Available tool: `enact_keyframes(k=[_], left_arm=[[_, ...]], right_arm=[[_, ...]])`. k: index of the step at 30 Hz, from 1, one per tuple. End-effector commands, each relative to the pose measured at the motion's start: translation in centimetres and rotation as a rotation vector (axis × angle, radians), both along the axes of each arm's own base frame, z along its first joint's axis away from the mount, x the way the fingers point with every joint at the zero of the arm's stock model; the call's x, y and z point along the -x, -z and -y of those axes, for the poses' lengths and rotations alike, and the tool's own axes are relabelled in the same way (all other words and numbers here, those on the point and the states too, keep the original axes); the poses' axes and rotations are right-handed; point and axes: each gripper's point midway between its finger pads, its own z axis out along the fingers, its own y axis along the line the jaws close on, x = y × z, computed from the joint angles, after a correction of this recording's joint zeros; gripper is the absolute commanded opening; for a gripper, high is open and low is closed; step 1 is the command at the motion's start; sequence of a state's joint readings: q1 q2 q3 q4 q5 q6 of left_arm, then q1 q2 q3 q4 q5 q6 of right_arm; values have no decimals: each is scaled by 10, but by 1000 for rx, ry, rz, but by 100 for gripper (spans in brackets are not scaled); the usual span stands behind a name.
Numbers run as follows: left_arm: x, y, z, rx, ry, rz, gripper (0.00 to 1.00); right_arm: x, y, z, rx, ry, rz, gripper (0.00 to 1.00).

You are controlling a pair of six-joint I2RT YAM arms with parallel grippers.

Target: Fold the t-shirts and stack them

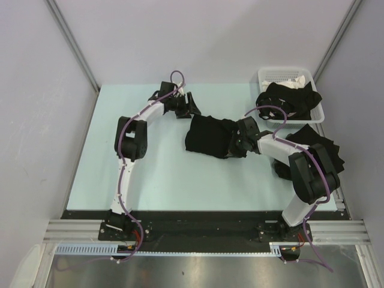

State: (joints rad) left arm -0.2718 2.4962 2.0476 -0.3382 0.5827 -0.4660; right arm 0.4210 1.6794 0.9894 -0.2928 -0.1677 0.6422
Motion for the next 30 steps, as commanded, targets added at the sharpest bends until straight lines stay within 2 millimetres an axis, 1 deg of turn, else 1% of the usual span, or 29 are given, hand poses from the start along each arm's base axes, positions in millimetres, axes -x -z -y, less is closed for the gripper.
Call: enact_keyframes(k=[1, 8, 15, 19, 24, 30], left_arm=[[4, 7, 3, 51, 10, -56, 72], [11, 14, 6, 41, 23, -81, 71], [25, 29, 8, 5, 45, -137, 69], [32, 32, 12, -13, 62, -144, 69], [40, 41, 18, -29, 73, -171, 68], [45, 46, 26, -44, 82, -183, 64]], right_arm=[[-1, -3, -1, -11, -14, 12, 0], [-3, -4, -1, -20, -10, 18, 0], [-6, -5, -2, -32, -1, 20, 0], [-5, -7, -2, -33, 3, 21, 0], [-4, -8, -1, -28, 6, 20, 0], [-3, -8, 2, -19, 2, 21, 0]])
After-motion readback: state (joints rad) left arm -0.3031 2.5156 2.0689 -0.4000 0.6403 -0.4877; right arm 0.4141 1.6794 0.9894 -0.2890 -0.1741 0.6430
